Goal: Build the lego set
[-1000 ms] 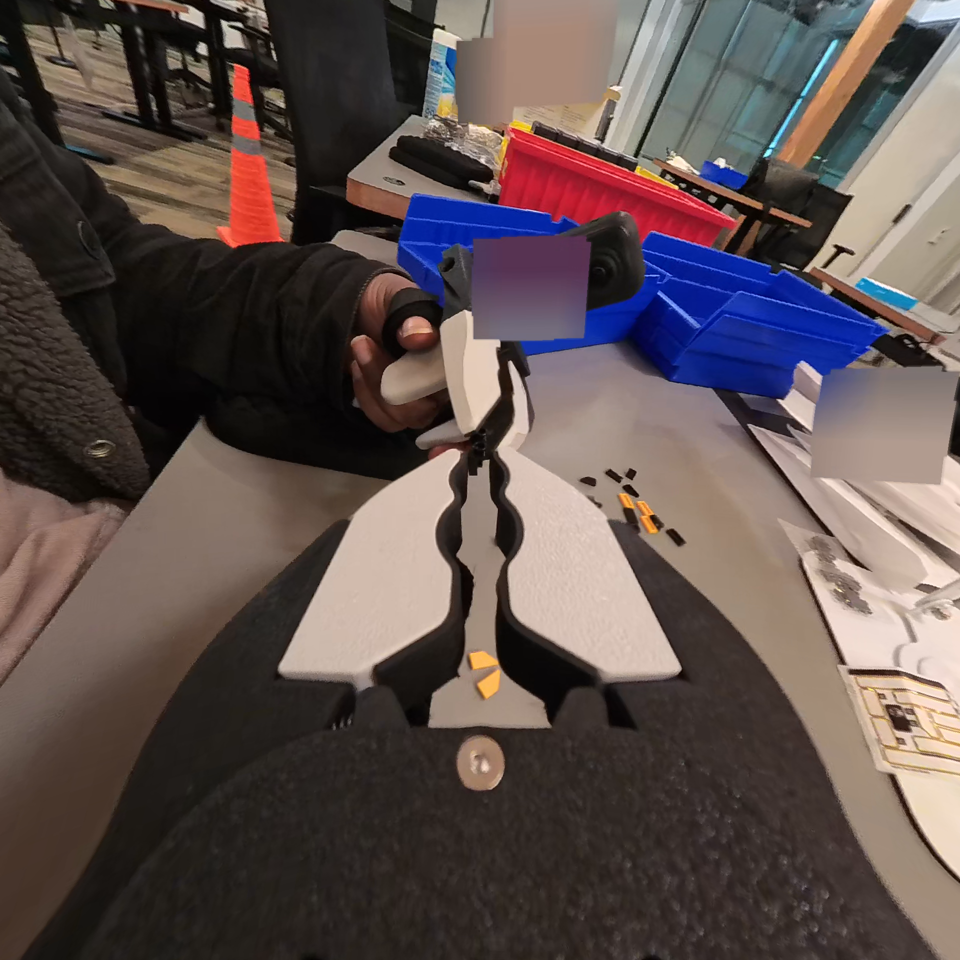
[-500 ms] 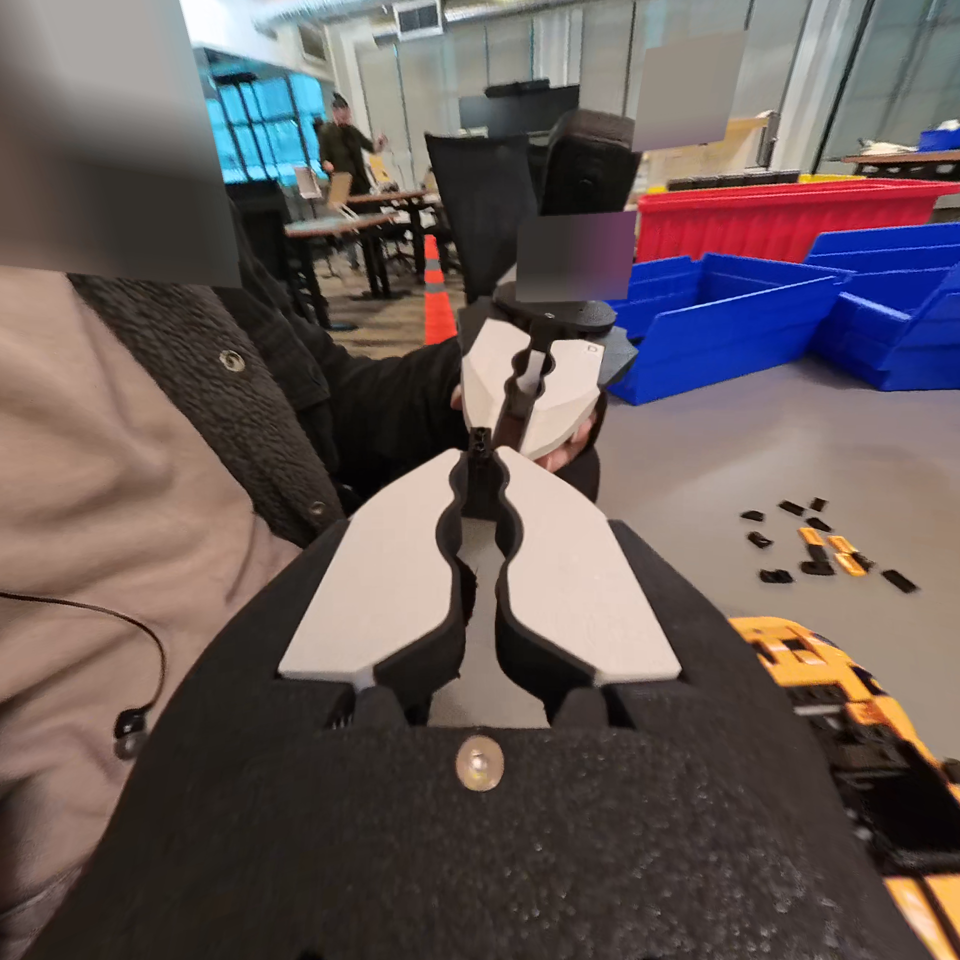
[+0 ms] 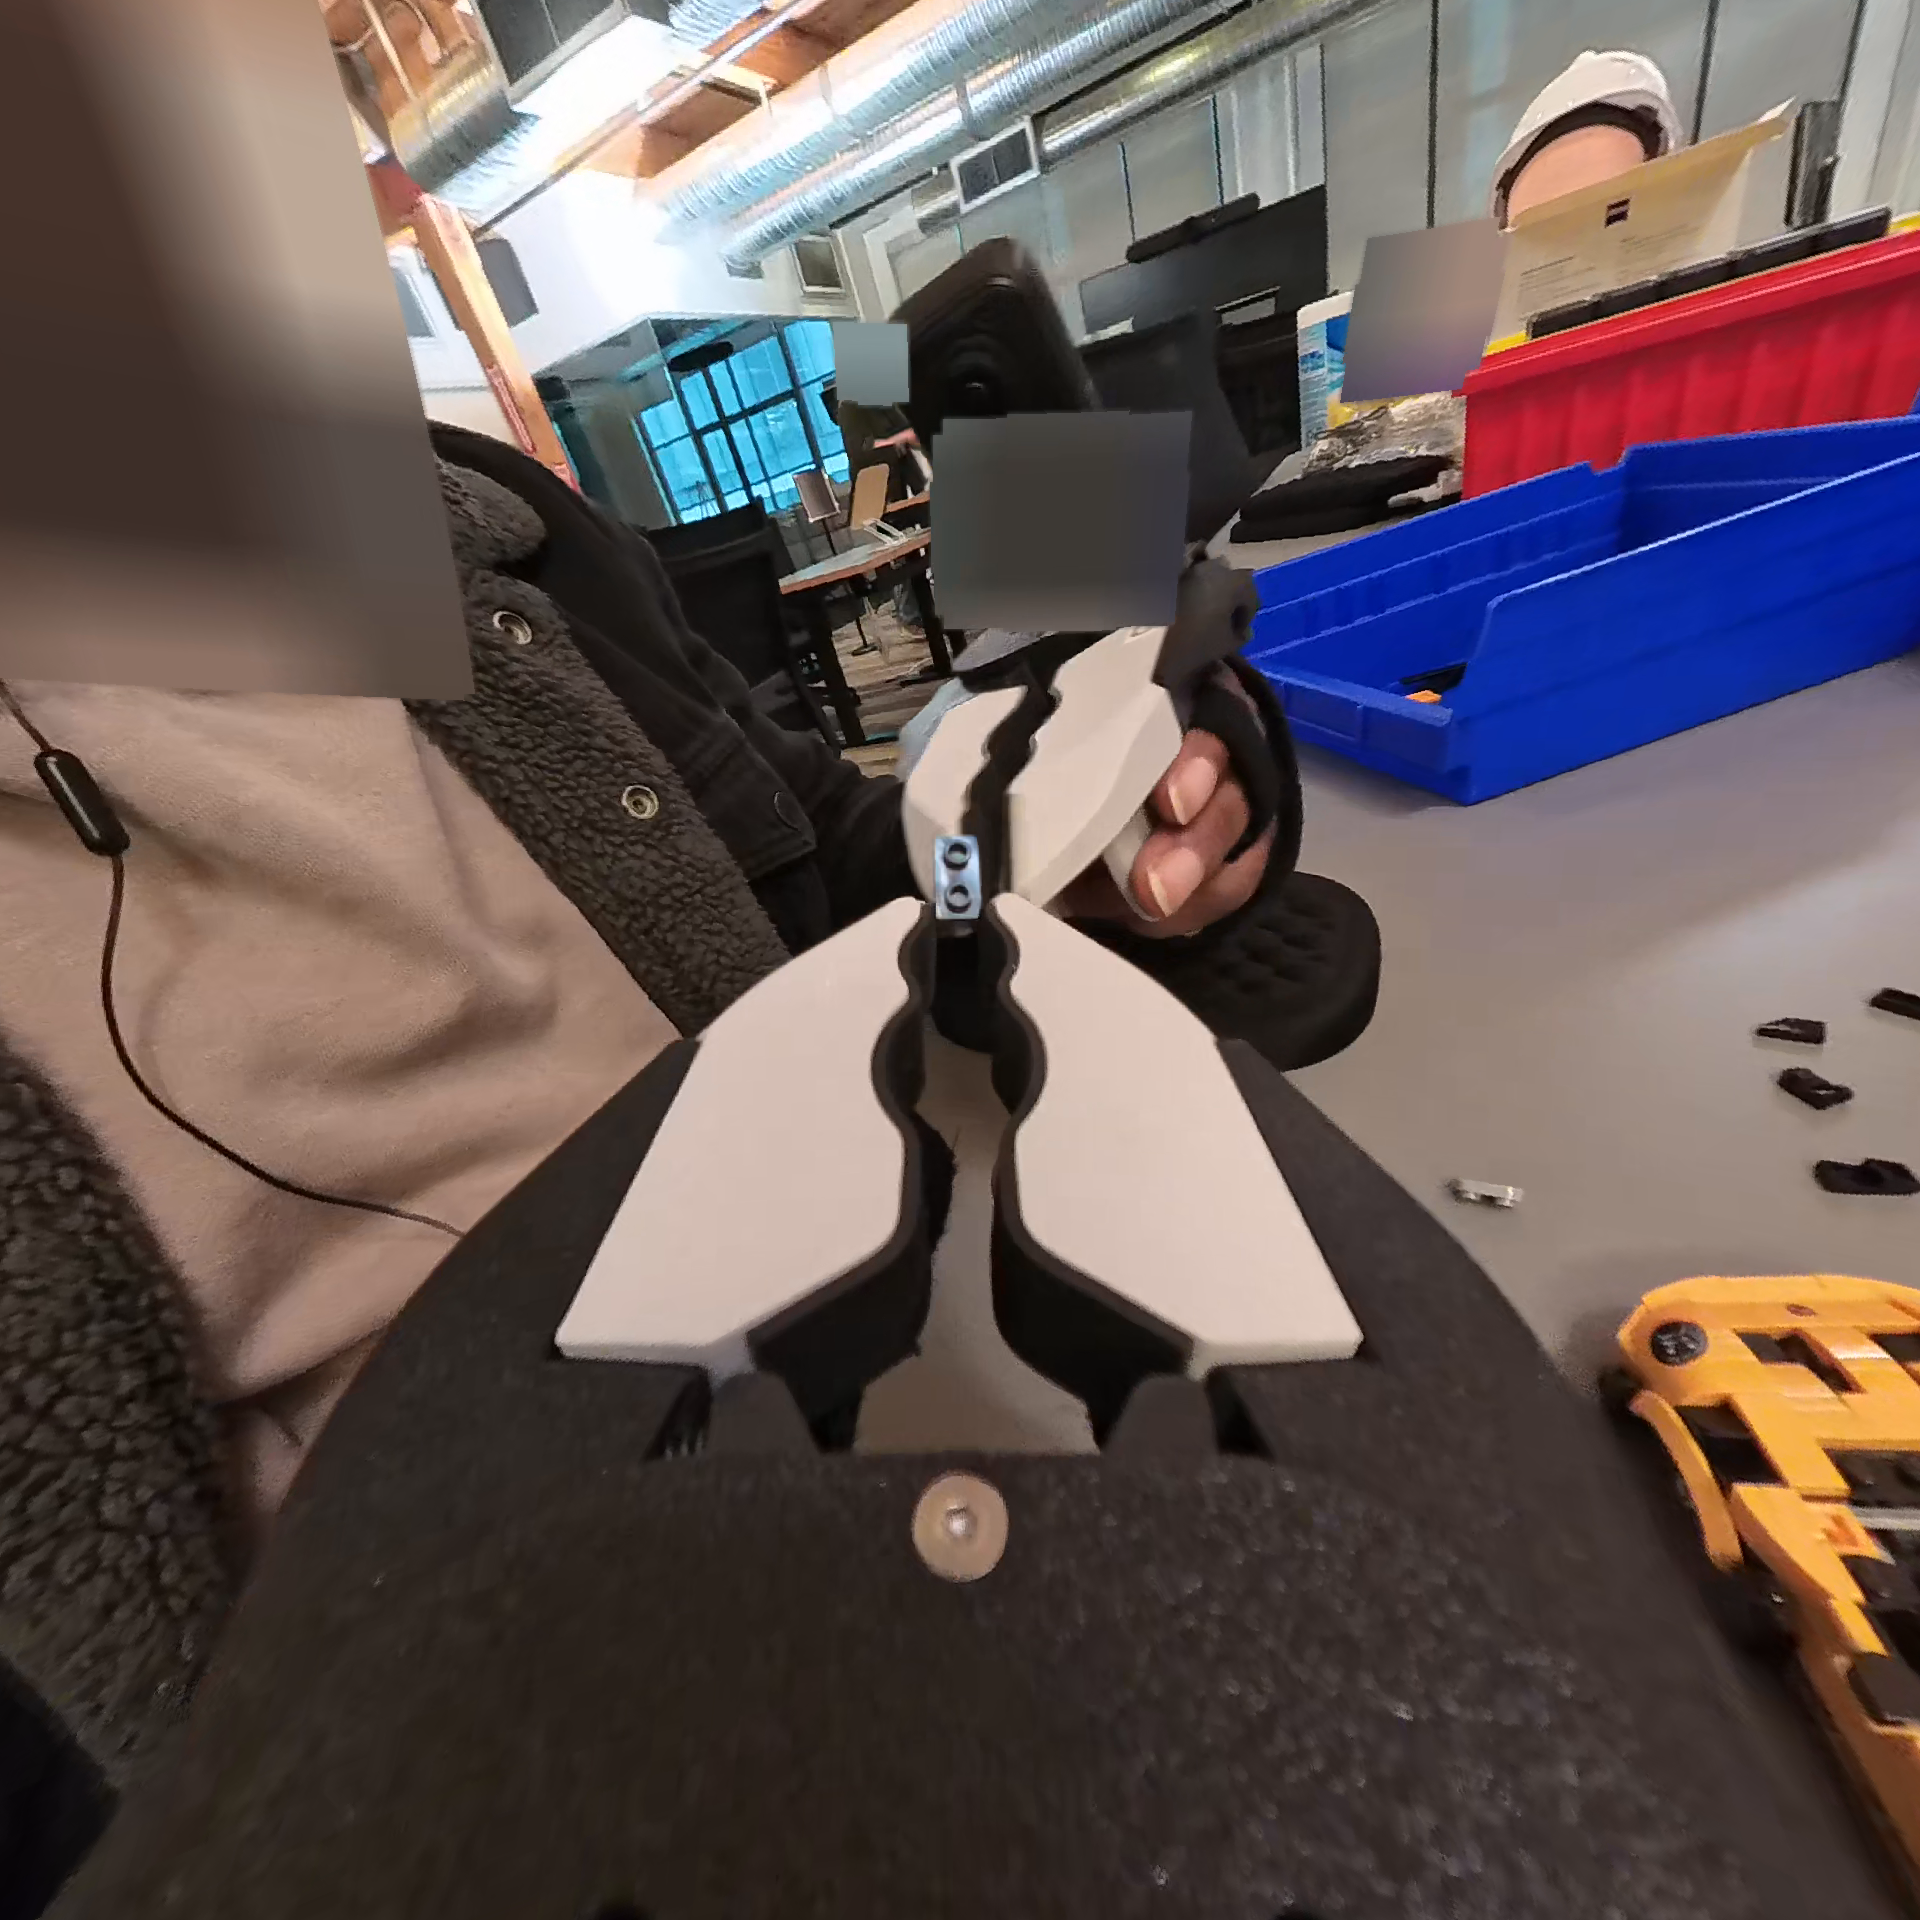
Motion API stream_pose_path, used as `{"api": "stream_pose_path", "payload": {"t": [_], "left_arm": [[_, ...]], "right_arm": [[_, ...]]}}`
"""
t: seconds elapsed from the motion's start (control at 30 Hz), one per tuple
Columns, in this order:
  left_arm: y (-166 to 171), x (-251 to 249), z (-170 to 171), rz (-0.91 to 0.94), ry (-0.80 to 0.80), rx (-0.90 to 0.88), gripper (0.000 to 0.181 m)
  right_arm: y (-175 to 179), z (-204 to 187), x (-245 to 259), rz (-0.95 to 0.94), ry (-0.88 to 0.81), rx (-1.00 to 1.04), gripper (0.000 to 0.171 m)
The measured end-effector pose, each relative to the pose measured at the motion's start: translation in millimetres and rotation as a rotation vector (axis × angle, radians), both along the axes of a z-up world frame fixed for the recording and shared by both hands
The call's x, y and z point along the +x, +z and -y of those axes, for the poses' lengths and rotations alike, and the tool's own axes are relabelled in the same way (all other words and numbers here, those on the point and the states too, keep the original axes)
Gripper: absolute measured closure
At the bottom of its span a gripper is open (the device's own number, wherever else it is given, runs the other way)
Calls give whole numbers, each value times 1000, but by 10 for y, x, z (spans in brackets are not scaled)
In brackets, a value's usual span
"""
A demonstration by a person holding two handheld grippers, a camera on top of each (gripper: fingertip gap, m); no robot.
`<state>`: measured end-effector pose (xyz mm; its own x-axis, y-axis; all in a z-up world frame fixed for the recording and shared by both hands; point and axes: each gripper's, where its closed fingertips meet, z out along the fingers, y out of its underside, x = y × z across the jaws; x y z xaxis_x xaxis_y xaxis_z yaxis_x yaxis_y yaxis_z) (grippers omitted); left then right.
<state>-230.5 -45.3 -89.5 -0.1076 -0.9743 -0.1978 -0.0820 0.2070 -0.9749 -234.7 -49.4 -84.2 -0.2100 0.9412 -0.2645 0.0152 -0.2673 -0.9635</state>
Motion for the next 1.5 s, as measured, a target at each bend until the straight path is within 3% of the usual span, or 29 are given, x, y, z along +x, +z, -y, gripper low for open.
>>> {"api": "stream_pose_path", "payload": {"t": [0.57,0.83,1.03,1.23,1.5], "left_arm": [[43,23,34,50,6,72,163],[49,24,119,49,-14,131,169],[70,-13,-171,8,189,198,169],[-112,-51,-553,-158,470,424,169],[-202,-46,-687,-283,610,629,169]], "right_arm": [[-9,20,7,3,67,-128,164],[-21,71,-1,9,101,-137,164],[18,-237,43,8,-100,-109,157],[-8,-497,43,72,-298,-90,147],[-229,-678,-95,126,-400,-327,139]]}}
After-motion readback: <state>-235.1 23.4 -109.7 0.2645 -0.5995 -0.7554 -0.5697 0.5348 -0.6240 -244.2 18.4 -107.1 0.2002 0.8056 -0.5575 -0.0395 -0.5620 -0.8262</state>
